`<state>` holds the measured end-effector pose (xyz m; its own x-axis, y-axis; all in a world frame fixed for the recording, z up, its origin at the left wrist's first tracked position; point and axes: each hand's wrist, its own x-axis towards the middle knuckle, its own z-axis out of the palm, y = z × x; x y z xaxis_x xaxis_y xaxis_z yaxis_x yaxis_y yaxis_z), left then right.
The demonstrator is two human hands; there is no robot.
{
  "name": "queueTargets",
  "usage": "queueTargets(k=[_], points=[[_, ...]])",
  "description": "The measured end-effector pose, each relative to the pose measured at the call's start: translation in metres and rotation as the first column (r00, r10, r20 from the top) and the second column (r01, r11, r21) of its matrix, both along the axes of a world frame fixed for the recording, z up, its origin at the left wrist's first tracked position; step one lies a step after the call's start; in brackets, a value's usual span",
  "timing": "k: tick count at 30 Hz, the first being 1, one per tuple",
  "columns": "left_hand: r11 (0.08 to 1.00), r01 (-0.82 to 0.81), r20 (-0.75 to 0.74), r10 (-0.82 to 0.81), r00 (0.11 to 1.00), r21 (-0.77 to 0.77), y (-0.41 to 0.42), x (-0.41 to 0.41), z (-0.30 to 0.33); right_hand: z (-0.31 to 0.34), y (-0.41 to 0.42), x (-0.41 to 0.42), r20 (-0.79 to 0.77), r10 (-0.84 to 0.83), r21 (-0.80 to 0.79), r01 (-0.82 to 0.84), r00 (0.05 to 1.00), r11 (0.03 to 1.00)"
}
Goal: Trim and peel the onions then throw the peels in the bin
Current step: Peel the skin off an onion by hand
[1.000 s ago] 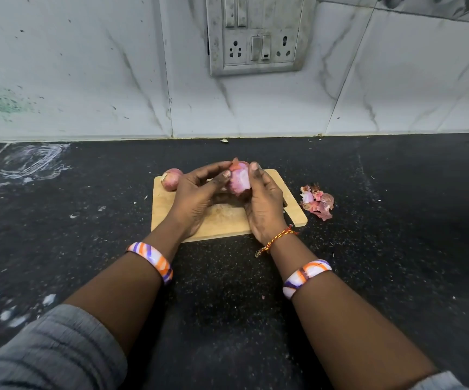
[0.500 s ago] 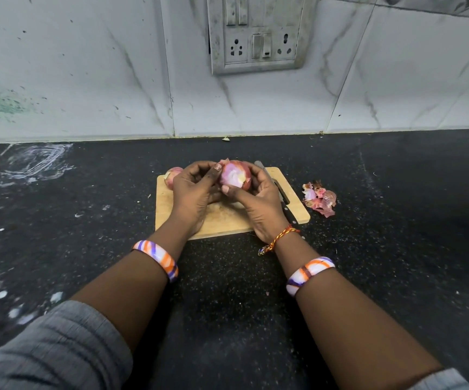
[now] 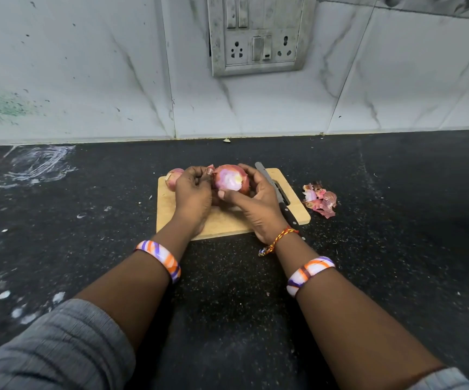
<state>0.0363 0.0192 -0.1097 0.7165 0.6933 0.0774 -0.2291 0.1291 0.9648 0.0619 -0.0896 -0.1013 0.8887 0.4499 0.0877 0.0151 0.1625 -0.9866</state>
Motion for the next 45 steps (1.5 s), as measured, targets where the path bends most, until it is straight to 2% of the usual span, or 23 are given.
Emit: queueTargets(k=[7, 12, 19, 23, 28, 34, 39, 42, 45], points=[[0.996, -0.015, -0.05, 0.01, 0.999, -0.087, 0.003, 0.002, 0.0, -0.004, 0.001, 0.005, -0.052, 0.008, 0.034, -0.006, 0.999, 0.999], [0.994, -0.039, -0.032, 0.036, 0.999, -0.099, 0.005, 0.002, -0.001, 0.0, 0.003, 0.005, -0.157, 0.033, 0.193, -0.002, 0.987, 0.981], [0.999, -0.034, -0.019, 0.033, 0.999, -0.018, 0.004, 0.001, -0.003, 0.005, 0.003, 0.001, -0.168, 0.013, 0.172, 0.016, 0.986, 0.985], [0.993, -0.075, -0.018, 0.074, 0.997, -0.094, 0.004, 0.0, 0.0, 0.006, 0.002, 0.0, -0.188, -0.005, 0.19, 0.041, 0.982, 0.981], [0.99, -0.034, 0.02, 0.037, 0.999, -0.135, 0.004, -0.002, 0.001, 0.005, 0.003, -0.001, -0.136, -0.006, 0.211, 0.035, 0.991, 0.977], [0.994, -0.003, -0.005, 0.002, 1.0, -0.111, 0.0, -0.007, 0.008, 0.006, 0.003, 0.002, -0.182, -0.047, 0.241, 0.091, 0.982, 0.966], [0.972, 0.072, 0.093, -0.052, 0.994, -0.223, 0.001, -0.009, 0.009, 0.005, 0.003, 0.007, -0.265, -0.03, 0.341, 0.122, 0.964, 0.932], [0.979, 0.093, 0.05, -0.085, 0.995, -0.182, -0.001, -0.013, 0.011, 0.005, 0.002, 0.006, -0.227, -0.008, 0.319, 0.083, 0.974, 0.944], [0.991, 0.087, 0.089, -0.078, 0.993, -0.104, -0.004, -0.014, 0.011, 0.004, 0.004, 0.006, -0.212, -0.006, 0.318, 0.075, 0.977, 0.945]])
